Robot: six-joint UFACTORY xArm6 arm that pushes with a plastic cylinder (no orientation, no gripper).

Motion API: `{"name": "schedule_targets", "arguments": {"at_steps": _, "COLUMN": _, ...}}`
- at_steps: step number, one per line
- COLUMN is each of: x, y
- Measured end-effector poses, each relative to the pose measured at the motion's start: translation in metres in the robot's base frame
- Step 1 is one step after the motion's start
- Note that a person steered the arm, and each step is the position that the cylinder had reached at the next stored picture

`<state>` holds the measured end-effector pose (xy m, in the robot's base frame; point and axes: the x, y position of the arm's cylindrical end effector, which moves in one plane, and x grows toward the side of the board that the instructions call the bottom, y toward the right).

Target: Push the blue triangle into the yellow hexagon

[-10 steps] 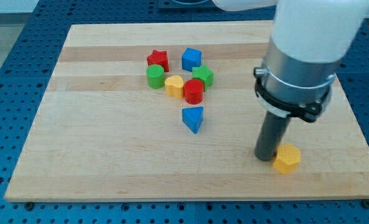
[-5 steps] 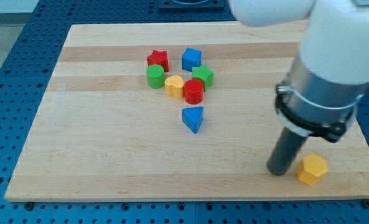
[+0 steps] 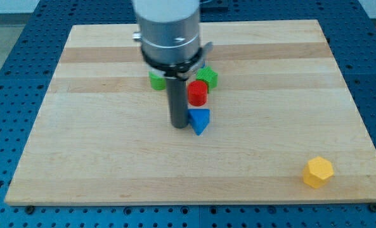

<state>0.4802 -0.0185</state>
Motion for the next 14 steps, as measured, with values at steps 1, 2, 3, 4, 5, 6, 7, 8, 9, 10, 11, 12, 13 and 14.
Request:
{"name": "schedule_targets", "arguments": {"at_steps": 1, "x": 0.005, "y": 0.024}}
{"name": "schedule_targets", "arguments": {"at_steps": 2, "x": 0.006, "y": 0.040}}
{"name": "schedule_targets", "arguments": {"at_steps": 3, "x": -0.016, "y": 0.044}}
{"name": "schedule_targets", "arguments": {"at_steps": 4, "x": -0.030, "y": 0.055}}
{"name": "schedule_targets", "arguments": {"at_steps": 5, "x": -0.023, "y": 0.069}}
{"name": "schedule_targets", "arguments": {"at_steps": 6, "x": -0.015, "y": 0.069}}
{"name": "schedule_targets", "arguments": {"at_steps": 7, "x": -0.003, "y": 0.072}}
{"name": "schedule_targets", "arguments": {"at_steps": 8, "x": 0.014, "y": 0.085}}
{"name": "schedule_targets", "arguments": {"at_steps": 9, "x": 0.033, "y": 0.098}}
{"name": "schedule_targets", "arguments": {"at_steps": 10, "x": 0.048, "y": 0.110}}
{"name": "schedule_targets", "arguments": {"at_steps": 11, "x": 0.061, "y": 0.119}}
{"name": "schedule_targets", "arguments": {"at_steps": 12, "x": 0.070, "y": 0.131}}
{"name": "schedule_targets", "arguments": {"at_steps": 13, "x": 0.077, "y": 0.141}}
{"name": "schedule_targets", "arguments": {"at_steps": 14, "x": 0.082, "y": 0.152}}
